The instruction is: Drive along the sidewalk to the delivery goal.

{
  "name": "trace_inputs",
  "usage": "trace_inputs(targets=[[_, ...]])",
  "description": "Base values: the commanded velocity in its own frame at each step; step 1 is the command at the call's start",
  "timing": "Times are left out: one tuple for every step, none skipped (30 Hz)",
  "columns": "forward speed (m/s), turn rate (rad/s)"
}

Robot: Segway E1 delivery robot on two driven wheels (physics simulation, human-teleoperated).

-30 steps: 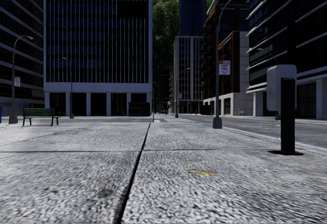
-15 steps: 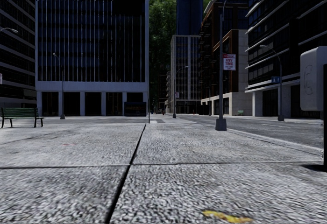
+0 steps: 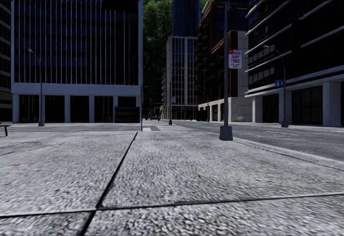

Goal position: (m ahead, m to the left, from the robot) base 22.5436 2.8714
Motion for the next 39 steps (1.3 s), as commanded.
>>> trace_inputs(targets=[[2.0, -0.27], [2.0, -0.27], [2.0, -0.27], [2.0, -0.27], [2.0, -0.27], [2.0, -0.27], [2.0, -0.27], [2.0, -0.27], [2.0, -0.27], [2.0, -0.27], [2.0, -0.27], [2.0, -0.16], [2.0, 0.0], [2.0, 0.0], [2.0, 0.0], [2.0, 0.0], [2.0, 0.0], [2.0, 0.0], [2.0, 0.0], [2.0, 0.0], [2.0, 0.0], [2.0, 0.0], [2.0, 0.0], [2.0, 0.0], [2.0, 0.0], [2.0, 0.0], [2.0, 0.0], [2.0, 0.0], [2.0, 0.0], [2.0, 0.0], [2.0, 0.0], [2.0, 0.0], [2.0, 0.0], [2.0, 0.0], [2.0, 0.0], [2.0, 0.0], [2.0, 0.0], [2.0, 0.0], [2.0, 0.0]])
